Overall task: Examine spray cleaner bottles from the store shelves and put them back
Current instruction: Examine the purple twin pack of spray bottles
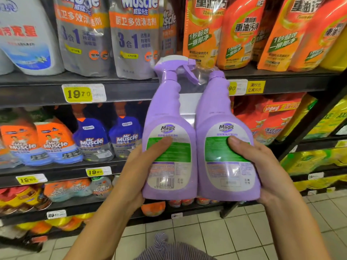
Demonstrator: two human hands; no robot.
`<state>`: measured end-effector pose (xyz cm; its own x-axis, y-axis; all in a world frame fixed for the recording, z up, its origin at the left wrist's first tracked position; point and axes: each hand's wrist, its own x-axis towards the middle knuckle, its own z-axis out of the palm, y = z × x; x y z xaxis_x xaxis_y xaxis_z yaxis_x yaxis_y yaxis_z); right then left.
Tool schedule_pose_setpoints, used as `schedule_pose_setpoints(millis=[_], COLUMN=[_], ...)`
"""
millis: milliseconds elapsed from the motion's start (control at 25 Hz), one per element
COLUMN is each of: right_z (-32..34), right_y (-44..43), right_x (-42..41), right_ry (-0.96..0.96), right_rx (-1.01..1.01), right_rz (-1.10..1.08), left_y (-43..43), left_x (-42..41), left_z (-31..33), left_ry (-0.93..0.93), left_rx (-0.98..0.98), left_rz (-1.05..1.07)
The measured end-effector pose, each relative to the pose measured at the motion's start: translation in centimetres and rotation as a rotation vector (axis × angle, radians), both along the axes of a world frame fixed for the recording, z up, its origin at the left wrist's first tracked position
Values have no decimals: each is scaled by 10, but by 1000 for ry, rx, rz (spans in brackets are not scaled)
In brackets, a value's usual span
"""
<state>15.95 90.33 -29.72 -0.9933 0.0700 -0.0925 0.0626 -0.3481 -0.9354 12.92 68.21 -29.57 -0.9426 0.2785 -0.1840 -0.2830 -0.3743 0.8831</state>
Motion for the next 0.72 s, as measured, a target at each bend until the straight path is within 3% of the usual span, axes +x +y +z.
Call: schedule_pose_setpoints(millis=[440, 720], right_z=[-1, 13], right_y=[1, 17], right_x=[6, 5], right_ry=[204, 347], right_rx=[37, 188], right_rz=[-32, 208], left_y=[7, 4], left_x=[5, 0], left_z=[7, 18], left_ry=[129, 29], left_rx=[-64, 40], left_rz=[79, 103])
